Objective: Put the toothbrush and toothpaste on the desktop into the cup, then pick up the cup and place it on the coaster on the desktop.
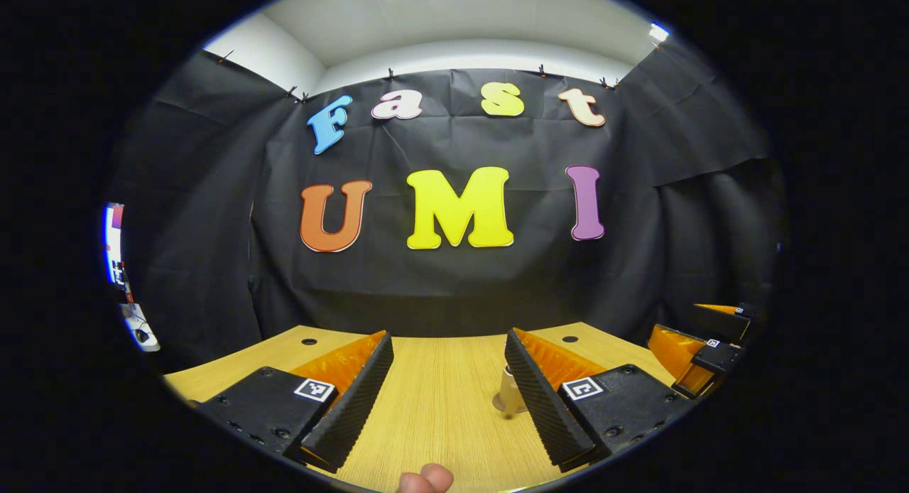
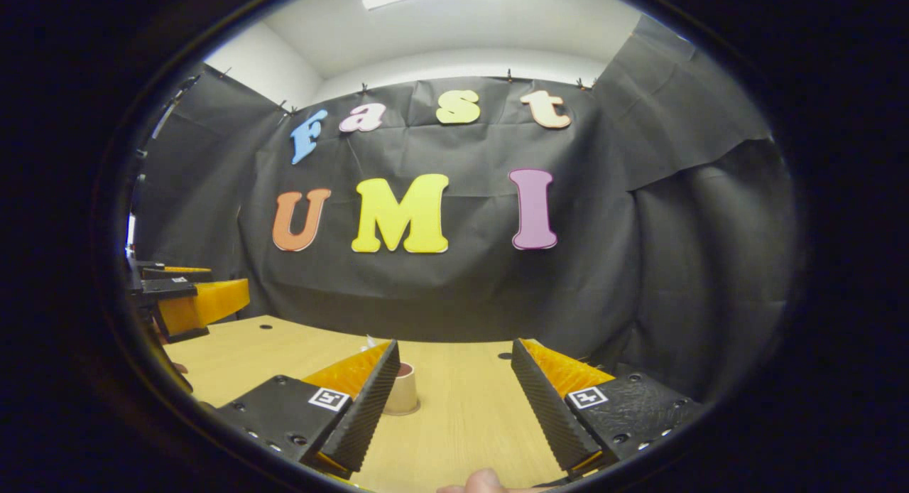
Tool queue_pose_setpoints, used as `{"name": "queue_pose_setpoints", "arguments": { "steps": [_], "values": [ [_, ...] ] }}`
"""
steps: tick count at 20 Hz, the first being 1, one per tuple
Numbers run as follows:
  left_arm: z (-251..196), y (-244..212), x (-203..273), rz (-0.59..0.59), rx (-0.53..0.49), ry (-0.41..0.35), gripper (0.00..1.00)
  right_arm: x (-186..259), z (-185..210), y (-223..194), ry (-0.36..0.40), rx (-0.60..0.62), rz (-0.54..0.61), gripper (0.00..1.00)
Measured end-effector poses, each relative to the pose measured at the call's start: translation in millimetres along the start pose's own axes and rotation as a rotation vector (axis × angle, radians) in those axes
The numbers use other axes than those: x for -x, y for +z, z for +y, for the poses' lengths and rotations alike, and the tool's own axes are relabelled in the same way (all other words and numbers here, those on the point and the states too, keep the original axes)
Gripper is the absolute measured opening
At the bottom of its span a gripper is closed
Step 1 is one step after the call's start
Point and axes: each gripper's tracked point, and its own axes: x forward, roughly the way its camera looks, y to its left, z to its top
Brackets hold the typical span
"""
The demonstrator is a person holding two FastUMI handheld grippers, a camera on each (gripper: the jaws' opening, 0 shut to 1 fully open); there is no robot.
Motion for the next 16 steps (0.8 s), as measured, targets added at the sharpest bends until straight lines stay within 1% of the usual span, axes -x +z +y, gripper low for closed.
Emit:
{"name": "queue_pose_setpoints", "arguments": {
  "steps": [3,4,5,6,13,16],
  "values": [
    [-3,0,4,-0.007,-0.01,0.005,1.0,2,-7,4,-0.022,-0.011,-0.007,0.95],
    [-2,0,4,-0.008,-0.012,0.008,1.0,2,-9,3,-0.028,-0.017,-0.009,0.99],
    [-3,-1,4,-0.007,-0.013,0.007,1.0,3,-9,2,-0.032,-0.02,-0.008,0.92],
    [-4,0,5,-0.007,-0.013,0.005,1.0,3,-10,1,-0.035,-0.021,-0.006,0.95],
    [-5,2,8,-0.02,-0.013,-0.002,1.0,9,-6,8,-0.041,-0.004,-0.023,0.95],
    [-2,3,9,-0.02,-0.021,0.004,1.0,11,-5,12,-0.04,-0.016,-0.032,0.95]
  ]
}}
